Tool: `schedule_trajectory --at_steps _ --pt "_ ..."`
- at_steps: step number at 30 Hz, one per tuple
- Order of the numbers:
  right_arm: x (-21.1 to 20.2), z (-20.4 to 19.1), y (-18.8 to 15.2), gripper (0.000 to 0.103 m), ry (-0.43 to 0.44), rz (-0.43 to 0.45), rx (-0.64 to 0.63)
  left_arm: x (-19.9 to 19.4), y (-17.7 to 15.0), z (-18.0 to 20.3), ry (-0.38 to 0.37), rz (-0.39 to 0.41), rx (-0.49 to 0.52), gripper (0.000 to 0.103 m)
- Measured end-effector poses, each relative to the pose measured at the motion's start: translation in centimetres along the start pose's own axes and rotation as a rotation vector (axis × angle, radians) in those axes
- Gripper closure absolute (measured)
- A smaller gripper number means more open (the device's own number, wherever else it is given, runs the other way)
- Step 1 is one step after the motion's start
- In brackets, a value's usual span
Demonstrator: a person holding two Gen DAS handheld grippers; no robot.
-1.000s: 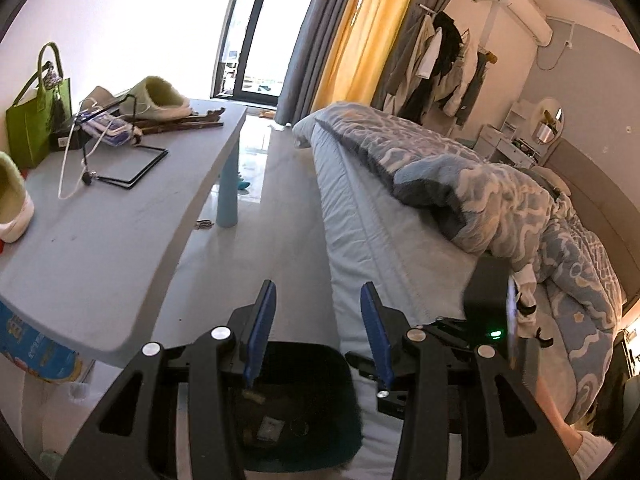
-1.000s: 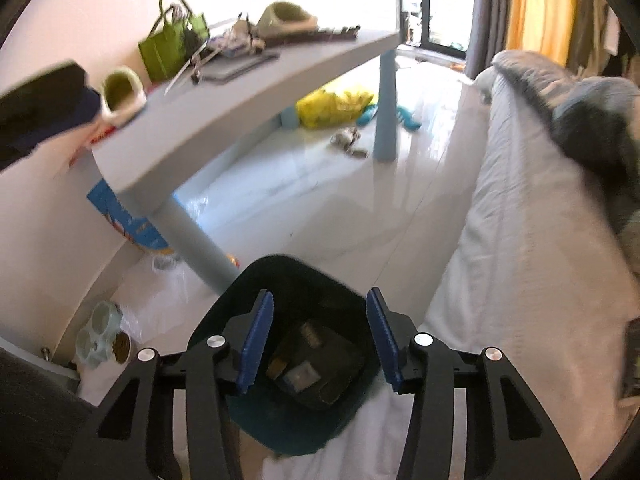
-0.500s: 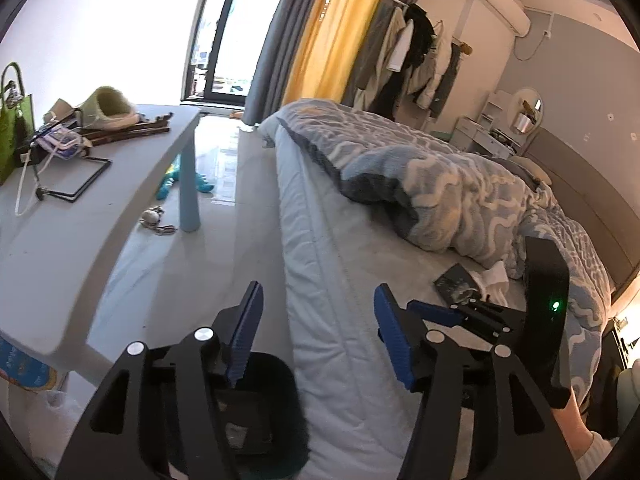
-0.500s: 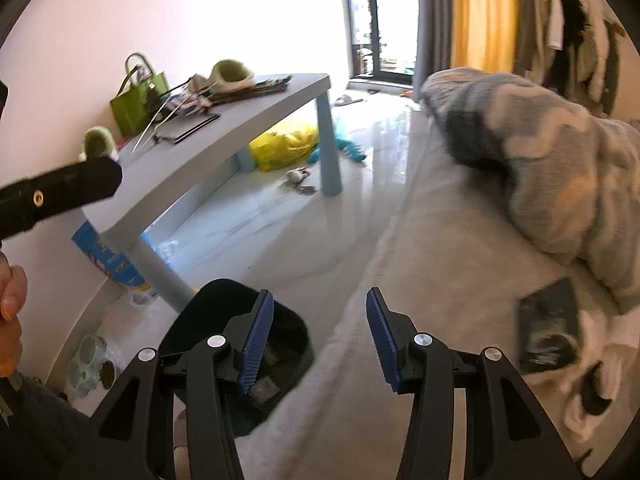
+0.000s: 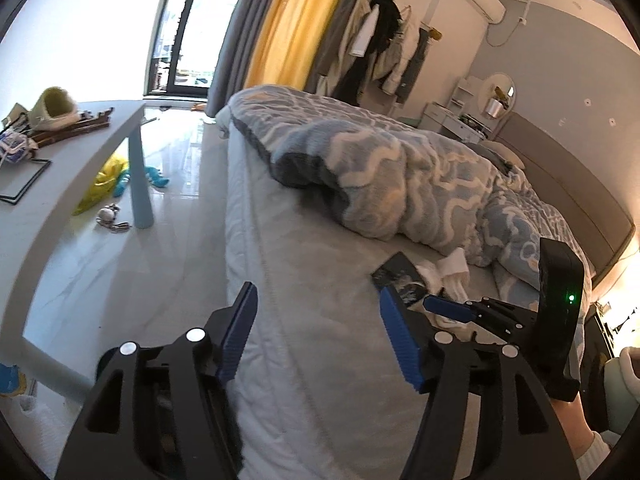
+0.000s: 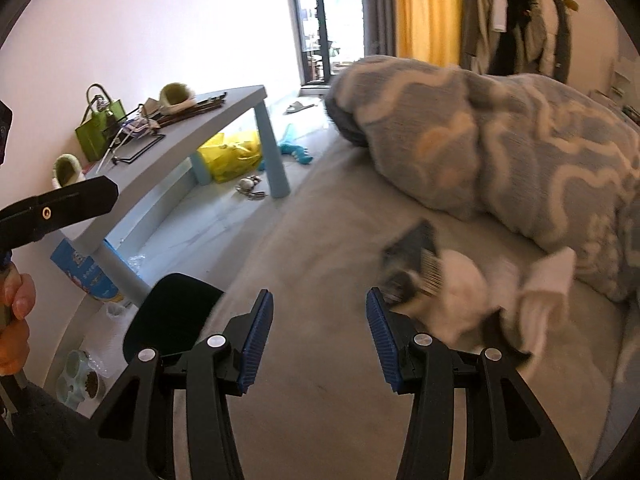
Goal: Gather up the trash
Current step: 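Move both open tools back over the bed toward the remaining items, then grasp the black phone with the right tool while the left tool grasps the black barcode package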
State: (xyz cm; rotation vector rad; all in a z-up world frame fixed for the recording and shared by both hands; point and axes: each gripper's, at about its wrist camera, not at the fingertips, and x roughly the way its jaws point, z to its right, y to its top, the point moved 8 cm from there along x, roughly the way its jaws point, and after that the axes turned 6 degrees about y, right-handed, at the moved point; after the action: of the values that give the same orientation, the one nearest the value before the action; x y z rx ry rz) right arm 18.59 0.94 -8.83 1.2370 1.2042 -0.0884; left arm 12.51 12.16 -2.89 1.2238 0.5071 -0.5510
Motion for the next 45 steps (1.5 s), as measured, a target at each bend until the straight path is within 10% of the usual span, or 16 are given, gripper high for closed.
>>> schedule_trajectory --at_steps 28,38,45 --pt "-4.2 12.7 -9.4 0.048 -0.087 -0.066 0.091 7.1 -3.4 10.0 -0.02 -0.108 0.12 0.038" --pt "-2.8 13.2 -9.9 0.08 -0.053 -0.09 0.061 9.3 -4.4 11.2 -0.009 -0.144 0.164 0.049" --pt "-3.9 13.1 -9.1 0.083 -0.052 -0.088 0.054 11.3 -5.2 11.6 0.002 -0.183 0.196 0.055"
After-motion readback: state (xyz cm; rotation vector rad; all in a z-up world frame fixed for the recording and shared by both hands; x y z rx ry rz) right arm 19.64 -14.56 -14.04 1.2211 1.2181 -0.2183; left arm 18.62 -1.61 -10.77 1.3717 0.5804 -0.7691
